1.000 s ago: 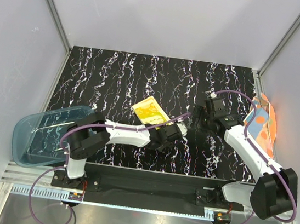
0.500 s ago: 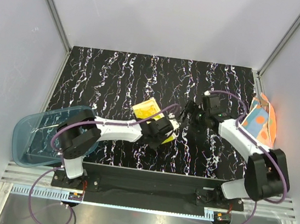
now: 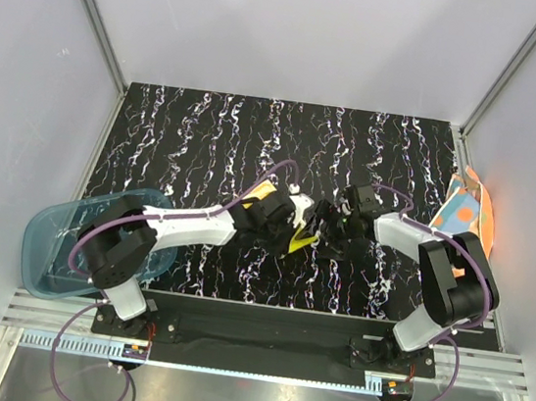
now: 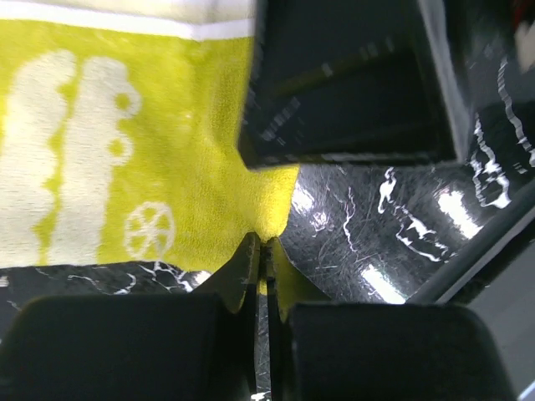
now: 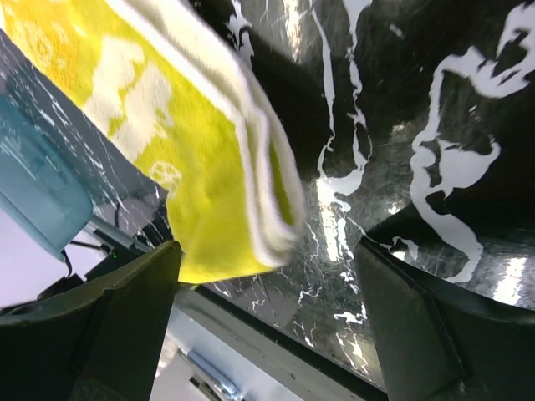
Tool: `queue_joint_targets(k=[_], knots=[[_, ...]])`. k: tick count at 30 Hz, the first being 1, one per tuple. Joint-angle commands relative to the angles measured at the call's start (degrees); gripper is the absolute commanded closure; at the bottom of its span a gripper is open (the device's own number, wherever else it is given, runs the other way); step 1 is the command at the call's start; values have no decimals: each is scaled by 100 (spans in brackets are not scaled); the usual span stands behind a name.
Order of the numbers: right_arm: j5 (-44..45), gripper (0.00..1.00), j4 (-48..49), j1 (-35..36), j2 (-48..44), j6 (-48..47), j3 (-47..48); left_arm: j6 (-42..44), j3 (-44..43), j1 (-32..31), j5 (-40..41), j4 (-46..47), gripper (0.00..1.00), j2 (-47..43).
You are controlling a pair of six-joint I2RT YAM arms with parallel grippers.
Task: Roll the towels
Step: Roll the towel
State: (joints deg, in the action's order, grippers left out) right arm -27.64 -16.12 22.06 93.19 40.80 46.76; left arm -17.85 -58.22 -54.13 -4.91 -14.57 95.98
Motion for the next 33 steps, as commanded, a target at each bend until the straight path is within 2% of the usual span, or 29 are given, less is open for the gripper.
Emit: queue_joint_targets(k=[1, 13, 16, 17, 20, 21, 23, 26, 27, 28, 29, 31, 33], knots=[[-268, 8, 91, 52, 15, -72, -176, -175, 126, 139, -423, 578, 100, -378], [-198, 14, 179, 52, 524, -89, 280, -263, 311, 210, -599, 718, 100, -492], [-101, 30, 65, 44, 665, -168, 473, -307, 416, 227, -626, 780, 100, -572], [-84, 43, 13, 44, 683, -203, 509, -307, 442, 236, -626, 789, 100, -590], [-14, 65, -58, 44, 701, -265, 632, -325, 495, 254, -678, 824, 100, -598], [21, 81, -145, 44, 701, -317, 667, -325, 539, 254, -696, 841, 100, -607], [144, 90, -294, 44, 718, -362, 764, -351, 583, 262, -748, 885, 100, -625], [267, 97, -453, 44, 701, -458, 861, -412, 601, 297, -757, 842, 100, -599], [320, 97, -506, 44, 710, -493, 896, -430, 592, 315, -783, 824, 100, -581], [373, 87, -567, 44, 718, -520, 983, -474, 575, 324, -827, 763, 100, -537], [521, 68, -733, 52, 718, -555, 1036, -509, 575, 333, -897, 754, 100, -520], [697, 38, -918, 44, 736, -695, 1229, -614, 575, 342, -994, 727, 100, -467], [1031, 29, -1190, 44, 701, -818, 1352, -702, 575, 342, -1152, 745, 100, -432]])
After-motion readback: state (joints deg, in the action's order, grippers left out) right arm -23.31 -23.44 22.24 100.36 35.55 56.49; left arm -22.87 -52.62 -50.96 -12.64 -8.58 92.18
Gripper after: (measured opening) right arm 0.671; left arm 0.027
